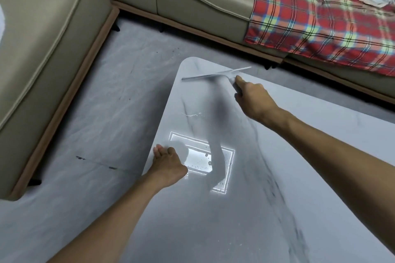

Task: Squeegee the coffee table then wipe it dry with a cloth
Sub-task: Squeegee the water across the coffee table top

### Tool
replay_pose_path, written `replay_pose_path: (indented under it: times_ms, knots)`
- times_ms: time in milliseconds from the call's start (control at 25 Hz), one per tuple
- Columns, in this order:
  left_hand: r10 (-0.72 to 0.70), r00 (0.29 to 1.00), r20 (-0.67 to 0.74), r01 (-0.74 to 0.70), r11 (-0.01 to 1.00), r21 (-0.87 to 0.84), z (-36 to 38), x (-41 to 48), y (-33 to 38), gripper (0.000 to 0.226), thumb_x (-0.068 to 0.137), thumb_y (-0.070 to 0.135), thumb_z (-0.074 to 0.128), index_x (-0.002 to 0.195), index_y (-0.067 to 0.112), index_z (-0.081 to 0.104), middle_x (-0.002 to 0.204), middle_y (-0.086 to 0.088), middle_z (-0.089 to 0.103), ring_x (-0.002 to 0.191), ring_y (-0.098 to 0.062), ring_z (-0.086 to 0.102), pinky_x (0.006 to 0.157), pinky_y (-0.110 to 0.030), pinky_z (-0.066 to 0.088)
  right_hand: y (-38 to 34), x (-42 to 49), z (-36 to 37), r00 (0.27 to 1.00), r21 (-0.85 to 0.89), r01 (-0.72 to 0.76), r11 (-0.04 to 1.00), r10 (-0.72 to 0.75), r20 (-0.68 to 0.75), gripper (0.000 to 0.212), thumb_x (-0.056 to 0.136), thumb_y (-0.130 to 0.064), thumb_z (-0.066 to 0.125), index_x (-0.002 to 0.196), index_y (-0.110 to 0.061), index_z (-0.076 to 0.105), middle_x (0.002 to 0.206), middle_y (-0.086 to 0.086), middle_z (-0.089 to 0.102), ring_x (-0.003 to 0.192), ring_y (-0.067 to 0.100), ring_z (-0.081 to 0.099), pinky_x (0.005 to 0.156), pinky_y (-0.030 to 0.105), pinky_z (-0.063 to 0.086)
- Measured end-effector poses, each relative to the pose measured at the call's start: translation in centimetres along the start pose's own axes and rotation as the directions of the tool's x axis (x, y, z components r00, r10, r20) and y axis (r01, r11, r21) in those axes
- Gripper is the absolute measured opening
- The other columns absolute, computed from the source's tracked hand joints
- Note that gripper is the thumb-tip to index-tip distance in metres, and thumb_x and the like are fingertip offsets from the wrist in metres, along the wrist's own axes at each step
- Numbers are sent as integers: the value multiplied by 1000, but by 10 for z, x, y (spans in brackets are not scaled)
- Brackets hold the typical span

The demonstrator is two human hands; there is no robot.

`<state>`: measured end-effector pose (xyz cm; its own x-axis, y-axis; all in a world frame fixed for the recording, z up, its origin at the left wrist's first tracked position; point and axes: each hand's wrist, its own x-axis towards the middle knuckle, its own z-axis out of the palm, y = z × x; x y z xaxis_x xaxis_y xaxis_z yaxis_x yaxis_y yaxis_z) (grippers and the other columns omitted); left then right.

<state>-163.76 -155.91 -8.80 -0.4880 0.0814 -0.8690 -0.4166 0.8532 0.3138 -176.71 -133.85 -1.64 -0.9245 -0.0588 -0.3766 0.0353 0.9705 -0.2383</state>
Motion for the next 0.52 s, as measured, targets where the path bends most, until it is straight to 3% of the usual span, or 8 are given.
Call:
replay_pose_path:
  times_ms: [160,360,520]
  knots:
    - [-6,1000,21,6,1000,16,-1,2,1,77,88,18,46,147,-6,3,155,-32,-18,146,-39,-20,122,-43,6,-4,20,16,996,43,-86,995,85,19,36,88,-8,41,123,-14,41,102,27,60,80,41,49,65,35,34]
    - [4,999,46,-3,1000,-14,-1,3,-3,80,87,14,44,149,-4,-3,156,-29,-20,147,-36,-21,123,-41,4,1,-73,29,993,14,-40,999,38,112,61,89,-3,43,146,-17,25,106,30,60,99,48,57,73,40,42]
    - [0,1000,29,0,1000,2,0,2,-3,82,85,13,44,149,-4,-5,156,-29,-21,147,-36,-21,123,-41,5,15,-131,21,961,8,-83,997,78,265,58,91,-9,42,144,-25,25,81,16,60,70,39,57,64,41,49]
